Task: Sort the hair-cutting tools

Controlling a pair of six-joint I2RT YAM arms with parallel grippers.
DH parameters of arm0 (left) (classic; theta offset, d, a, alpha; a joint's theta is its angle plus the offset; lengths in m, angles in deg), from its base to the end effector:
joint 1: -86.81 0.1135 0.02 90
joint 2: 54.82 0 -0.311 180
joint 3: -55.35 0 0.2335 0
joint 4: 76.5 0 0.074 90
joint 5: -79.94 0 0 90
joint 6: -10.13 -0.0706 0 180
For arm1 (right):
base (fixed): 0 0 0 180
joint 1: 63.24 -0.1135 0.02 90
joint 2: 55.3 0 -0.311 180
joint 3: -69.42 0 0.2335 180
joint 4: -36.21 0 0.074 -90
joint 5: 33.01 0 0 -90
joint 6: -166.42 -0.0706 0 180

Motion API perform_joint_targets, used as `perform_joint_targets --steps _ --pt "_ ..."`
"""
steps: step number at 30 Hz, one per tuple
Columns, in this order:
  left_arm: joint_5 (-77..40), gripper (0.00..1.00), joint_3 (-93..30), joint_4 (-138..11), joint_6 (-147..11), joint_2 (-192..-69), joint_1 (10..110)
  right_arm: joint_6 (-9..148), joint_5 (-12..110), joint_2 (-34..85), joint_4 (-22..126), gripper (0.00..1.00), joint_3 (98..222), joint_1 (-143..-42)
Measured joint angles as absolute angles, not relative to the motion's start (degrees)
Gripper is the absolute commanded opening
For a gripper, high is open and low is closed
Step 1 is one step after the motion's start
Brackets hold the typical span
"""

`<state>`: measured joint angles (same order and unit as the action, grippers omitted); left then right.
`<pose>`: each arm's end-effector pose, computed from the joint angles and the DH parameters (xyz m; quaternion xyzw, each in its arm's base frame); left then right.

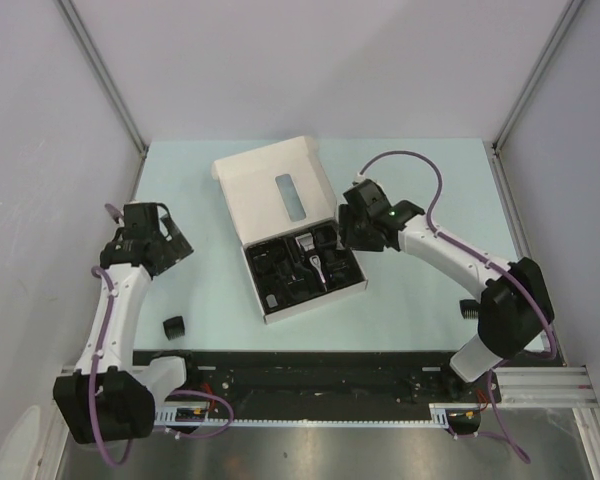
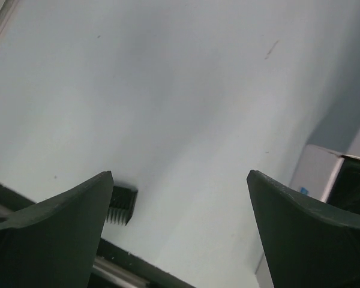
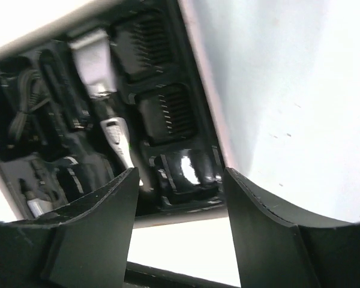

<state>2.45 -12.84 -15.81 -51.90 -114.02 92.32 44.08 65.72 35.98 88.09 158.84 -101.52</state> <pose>0.1777 0.0325 0.3050 -0.3047 0.8889 0.0374 0.3399 0.2777 0.2055 0.3009 -0.0254 0.9476 0.1203 0.2950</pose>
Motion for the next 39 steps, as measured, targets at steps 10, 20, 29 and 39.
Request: perform_joint_targets --steps 10,20,29,39 --pt "2.2 1.00 -13.0 -9.3 -51.9 -125.1 105.5 45.4 62.0 30.6 88.9 0.67 151.2 -89.5" --pt "-3.4 1.00 -9.7 -8.7 -49.9 -126.4 108.8 45.4 56.9 28.1 87.0 0.67 143.2 -82.3" --pt "-4.0 0.99 -3.9 -8.5 -41.2 -126.4 108.8 46.3 54.3 28.1 86.0 0.67 142.4 -77.5" --pt "-3.2 0.98 -1.5 -17.1 -40.5 -129.3 108.8 48.2 53.4 27.1 86.3 0.66 142.3 -74.6"
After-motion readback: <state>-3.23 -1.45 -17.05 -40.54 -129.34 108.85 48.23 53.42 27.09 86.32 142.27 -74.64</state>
